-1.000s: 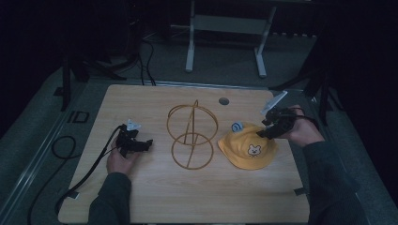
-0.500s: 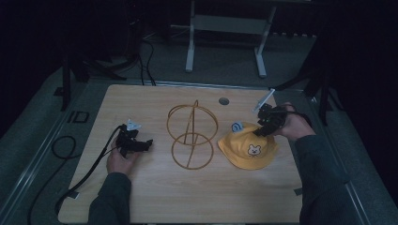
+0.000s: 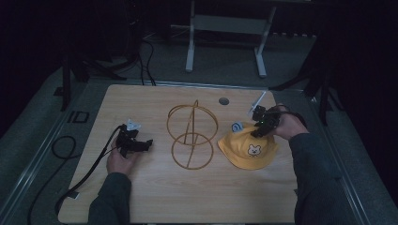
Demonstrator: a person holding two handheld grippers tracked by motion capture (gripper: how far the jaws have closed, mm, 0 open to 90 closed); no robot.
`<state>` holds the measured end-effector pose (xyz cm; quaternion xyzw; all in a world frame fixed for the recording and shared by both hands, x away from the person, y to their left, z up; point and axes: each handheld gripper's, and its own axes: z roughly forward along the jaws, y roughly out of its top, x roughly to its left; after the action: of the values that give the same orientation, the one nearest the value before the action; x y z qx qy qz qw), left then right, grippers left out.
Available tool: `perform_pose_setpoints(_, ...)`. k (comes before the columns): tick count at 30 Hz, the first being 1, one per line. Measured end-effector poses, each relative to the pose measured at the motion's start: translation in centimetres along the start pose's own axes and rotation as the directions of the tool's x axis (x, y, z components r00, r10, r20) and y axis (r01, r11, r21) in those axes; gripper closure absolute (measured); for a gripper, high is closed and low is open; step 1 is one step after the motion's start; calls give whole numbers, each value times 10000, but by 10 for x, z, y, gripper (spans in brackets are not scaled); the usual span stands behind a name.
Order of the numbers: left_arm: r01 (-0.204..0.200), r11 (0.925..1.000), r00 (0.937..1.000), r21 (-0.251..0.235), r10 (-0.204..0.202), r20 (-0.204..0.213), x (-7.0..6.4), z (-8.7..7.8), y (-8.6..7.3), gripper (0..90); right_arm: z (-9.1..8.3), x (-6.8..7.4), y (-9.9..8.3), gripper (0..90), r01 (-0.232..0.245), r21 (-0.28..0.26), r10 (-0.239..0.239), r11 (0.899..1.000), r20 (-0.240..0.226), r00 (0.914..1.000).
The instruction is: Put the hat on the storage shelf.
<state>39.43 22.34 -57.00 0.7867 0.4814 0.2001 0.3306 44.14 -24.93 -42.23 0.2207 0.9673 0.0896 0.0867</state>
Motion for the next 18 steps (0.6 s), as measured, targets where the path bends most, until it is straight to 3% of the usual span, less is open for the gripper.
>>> perform_pose_setpoints(7,5,10000,10000,-6,-5,0,0,0,0,141,0,-1,1,707,266,100,-265,9996,-175,9995)
perform_pose_setpoints(13,20,10000,10000,-20,-20,-2,0,0,0,141,-4,1,1,727,382,105,-378,9992,-355,9987)
perform_pose_setpoints(18,25,10000,10000,-25,-25,-1,0,0,0,141,-18,4,2,734,540,-243,-550,9982,-435,9975)
